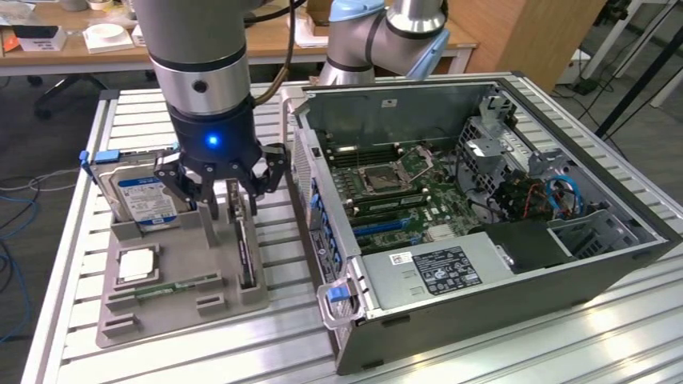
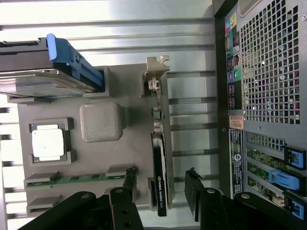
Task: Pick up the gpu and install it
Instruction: 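Pick up the gpu and move the gpu toward the slot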
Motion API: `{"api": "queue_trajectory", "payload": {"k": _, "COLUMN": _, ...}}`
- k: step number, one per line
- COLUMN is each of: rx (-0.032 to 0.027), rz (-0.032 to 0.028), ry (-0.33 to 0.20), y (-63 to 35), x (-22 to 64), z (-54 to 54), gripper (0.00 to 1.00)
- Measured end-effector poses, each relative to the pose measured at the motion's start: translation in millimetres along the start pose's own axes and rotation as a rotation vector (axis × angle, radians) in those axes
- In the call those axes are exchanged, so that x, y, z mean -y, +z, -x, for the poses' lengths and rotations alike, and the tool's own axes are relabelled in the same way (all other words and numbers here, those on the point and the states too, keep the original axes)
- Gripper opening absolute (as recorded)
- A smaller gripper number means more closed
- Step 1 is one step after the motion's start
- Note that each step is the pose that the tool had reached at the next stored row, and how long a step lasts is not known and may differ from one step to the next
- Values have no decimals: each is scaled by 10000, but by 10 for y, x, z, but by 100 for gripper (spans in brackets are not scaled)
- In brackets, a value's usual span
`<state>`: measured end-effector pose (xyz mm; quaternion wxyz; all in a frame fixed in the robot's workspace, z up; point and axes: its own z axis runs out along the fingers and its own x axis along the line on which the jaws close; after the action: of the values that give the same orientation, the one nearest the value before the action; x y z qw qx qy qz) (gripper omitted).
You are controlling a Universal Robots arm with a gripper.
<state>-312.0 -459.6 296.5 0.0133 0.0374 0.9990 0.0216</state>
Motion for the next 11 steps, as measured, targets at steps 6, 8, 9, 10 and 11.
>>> {"api": "queue_trajectory", "payload": {"k": 6, "rx": 2, "rz": 0, "ry": 0, "y": 43, "x": 2, "z": -1, "gripper": 53}}
{"api": "queue_trajectory", "payload": {"k": 8, "rx": 3, "rz": 0, "ry": 0, "y": 60, "x": 3, "z": -1, "gripper": 53}}
{"api": "queue_trajectory", "payload": {"k": 9, "rx": 4, "rz": 1, "ry": 0, "y": 68, "x": 3, "z": -2, "gripper": 53}}
{"api": "queue_trajectory", "payload": {"k": 10, "rx": 5, "rz": 1, "ry": 0, "y": 75, "x": 4, "z": -2, "gripper": 53}}
{"api": "queue_trajectory", "payload": {"k": 11, "rx": 6, "rz": 1, "ry": 0, "y": 83, "x": 4, "z": -2, "gripper": 53}}
